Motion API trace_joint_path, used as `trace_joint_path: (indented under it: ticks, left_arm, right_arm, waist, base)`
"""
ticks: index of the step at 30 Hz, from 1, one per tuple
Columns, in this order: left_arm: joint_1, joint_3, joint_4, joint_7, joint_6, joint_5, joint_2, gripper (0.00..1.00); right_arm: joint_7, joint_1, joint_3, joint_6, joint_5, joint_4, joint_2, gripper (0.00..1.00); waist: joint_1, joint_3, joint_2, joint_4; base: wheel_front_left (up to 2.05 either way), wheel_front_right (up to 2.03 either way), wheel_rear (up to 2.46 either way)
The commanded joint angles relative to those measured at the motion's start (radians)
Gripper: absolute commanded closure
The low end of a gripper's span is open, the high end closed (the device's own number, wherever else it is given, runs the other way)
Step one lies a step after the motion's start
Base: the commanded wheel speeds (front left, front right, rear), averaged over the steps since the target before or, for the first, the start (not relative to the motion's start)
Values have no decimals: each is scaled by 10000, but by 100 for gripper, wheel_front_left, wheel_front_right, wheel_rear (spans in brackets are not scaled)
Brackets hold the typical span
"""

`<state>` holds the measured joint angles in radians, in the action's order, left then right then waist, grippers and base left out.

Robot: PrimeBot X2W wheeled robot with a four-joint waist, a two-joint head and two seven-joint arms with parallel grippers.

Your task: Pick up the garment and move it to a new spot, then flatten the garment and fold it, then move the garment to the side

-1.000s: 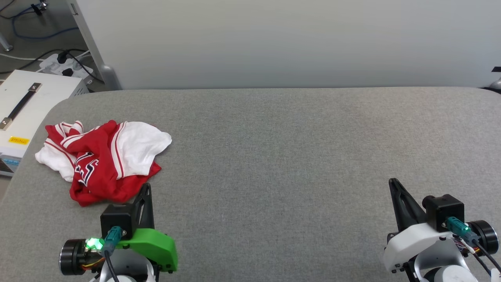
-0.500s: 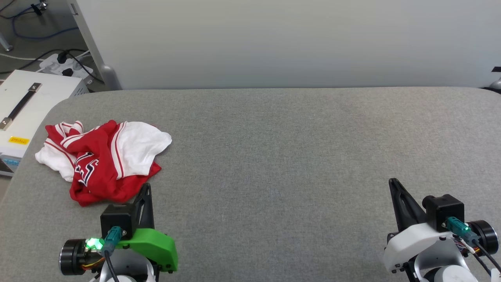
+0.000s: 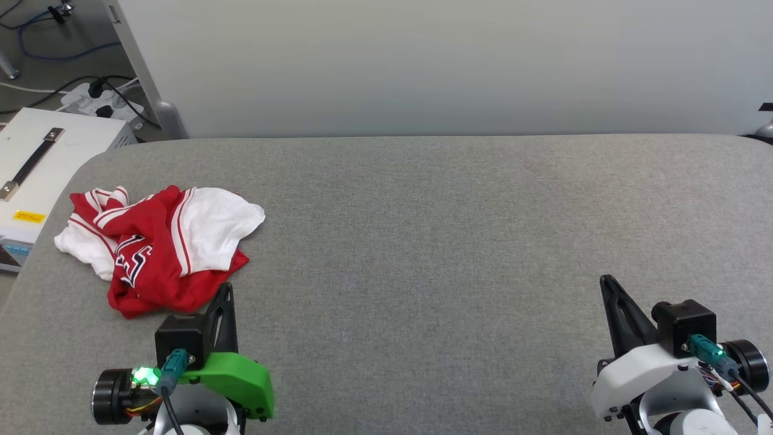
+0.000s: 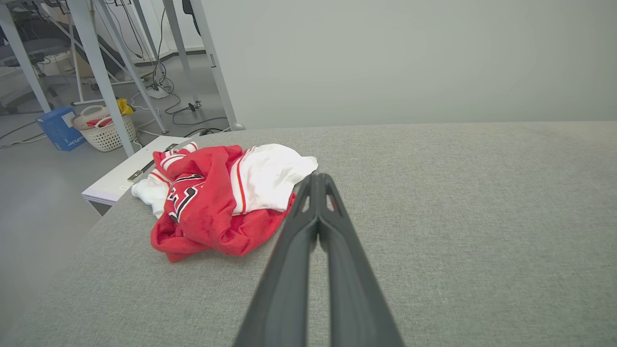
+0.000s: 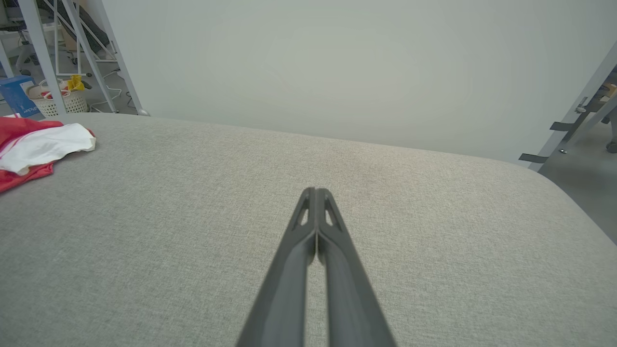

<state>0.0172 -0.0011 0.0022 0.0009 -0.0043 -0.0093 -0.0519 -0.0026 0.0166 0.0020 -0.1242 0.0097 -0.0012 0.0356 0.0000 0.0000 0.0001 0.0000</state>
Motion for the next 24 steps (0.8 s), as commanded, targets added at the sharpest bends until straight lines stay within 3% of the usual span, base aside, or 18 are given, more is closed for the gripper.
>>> trace_joint_path:
  ticks: [1, 23, 24]
  left_arm:
    - [-172, 11, -22, -9, 43, 93, 17, 100]
    - [-172, 11, -22, -9, 43, 93, 17, 100]
    - [1, 2, 0, -1, 0, -2, 0, 0]
  right_arm:
    - [26, -166, -20, -65, -97, 12, 12, 100]
    - [26, -166, -20, -65, -97, 12, 12, 100]
    - [-1, 1, 0, 2, 2, 0, 0, 0]
  waist:
    - [0, 0, -1, 0]
    - [0, 0, -1, 0]
    - [0, 0, -1, 0]
  base:
    - [0, 0, 0]
    - [0, 0, 0]
    - [0, 0, 0]
